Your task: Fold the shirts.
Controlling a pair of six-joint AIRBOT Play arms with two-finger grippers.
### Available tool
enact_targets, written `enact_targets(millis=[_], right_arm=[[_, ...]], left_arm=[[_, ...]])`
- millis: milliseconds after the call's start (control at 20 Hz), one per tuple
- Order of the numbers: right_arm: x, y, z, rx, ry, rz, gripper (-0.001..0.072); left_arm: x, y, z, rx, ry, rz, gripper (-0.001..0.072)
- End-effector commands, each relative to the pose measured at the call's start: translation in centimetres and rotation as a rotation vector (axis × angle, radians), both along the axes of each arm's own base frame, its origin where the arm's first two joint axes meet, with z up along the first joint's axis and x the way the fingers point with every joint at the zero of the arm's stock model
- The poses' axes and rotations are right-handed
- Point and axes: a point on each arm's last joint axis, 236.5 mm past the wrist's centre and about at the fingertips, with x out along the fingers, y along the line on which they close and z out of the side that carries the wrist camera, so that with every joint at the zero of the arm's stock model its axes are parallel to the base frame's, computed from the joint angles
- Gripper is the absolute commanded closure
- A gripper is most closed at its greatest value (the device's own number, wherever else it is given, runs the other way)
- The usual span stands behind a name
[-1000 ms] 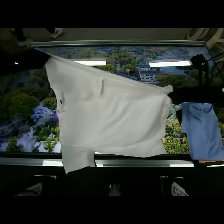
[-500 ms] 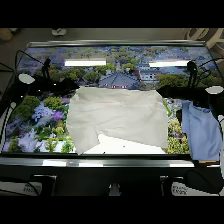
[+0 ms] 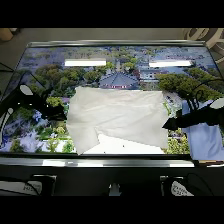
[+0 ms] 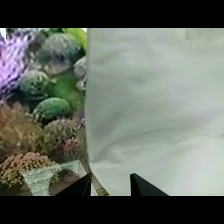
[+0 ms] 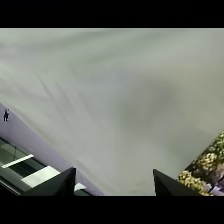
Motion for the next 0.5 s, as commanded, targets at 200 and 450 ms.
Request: enact_targets(millis=[200, 450], right_arm=[[-5.3, -0.3, -3.9, -0.047, 0.15, -0.004, 0.018], [-5.7, -1.2, -4.8, -0.093, 0.163, -0.013, 0.0177]], left_arm=[[-2.0, -1.0, -3.4, 0.035, 0.028, -0.032, 0.0378], [-0.2, -2.0, -3.9, 0.057, -0.051, -0.028, 0.0384]])
